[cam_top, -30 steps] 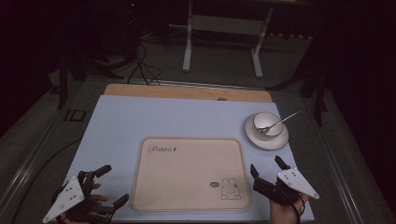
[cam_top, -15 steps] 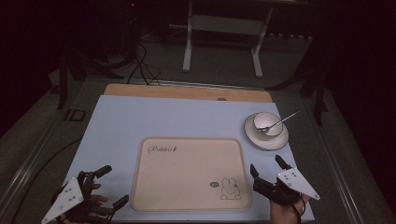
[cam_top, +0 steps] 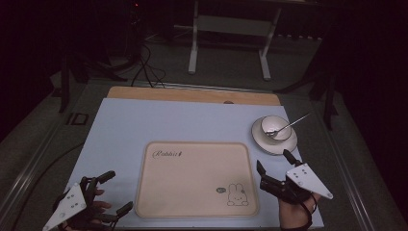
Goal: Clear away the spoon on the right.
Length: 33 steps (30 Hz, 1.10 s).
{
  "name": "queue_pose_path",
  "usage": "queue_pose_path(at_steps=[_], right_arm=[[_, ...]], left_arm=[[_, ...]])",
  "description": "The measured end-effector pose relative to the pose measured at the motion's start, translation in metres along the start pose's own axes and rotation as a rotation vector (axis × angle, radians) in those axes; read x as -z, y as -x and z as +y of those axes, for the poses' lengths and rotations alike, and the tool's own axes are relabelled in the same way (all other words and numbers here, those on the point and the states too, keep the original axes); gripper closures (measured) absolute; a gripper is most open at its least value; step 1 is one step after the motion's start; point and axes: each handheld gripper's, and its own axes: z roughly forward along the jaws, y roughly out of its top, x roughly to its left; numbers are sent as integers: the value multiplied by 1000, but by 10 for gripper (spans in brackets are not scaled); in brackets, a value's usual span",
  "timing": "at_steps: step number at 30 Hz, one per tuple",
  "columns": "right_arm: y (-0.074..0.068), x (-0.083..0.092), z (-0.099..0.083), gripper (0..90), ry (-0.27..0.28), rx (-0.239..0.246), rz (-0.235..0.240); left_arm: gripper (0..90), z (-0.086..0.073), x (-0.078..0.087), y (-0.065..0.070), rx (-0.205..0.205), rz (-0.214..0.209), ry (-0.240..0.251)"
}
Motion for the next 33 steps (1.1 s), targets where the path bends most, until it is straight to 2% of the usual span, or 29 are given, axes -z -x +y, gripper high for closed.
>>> queue_pose_path(at_steps=[5, 12, 16, 23, 27, 28, 29, 33], right_arm=[[9, -7, 13, 124, 20, -1, -9], [19, -17, 24, 114, 12, -2, -28], [34, -27, 28, 109, -13, -45, -23], [51, -34, 34, 108, -7, -22, -67], [65, -39, 38, 107, -14, -54, -89], [73, -42, 39, 104, -17, -64, -99], [73, -42, 39, 104, -17, -64, -99], [89, -50, 39, 100, -39, -99, -113]], left_arm=[[0, 0, 0, 0, 1, 0, 0], [0, 0, 0, 0, 1, -1, -2], [0, -1, 0, -1, 2, -2, -3], [0, -1, 0, -1, 1, -6, -4], [0, -1, 0, 0, 2, -6, -8], [0, -1, 0, 0, 0, -6, -5], [0, -1, 0, 0, 0, -6, -5], [0, -1, 1, 1, 3, -3, -5]])
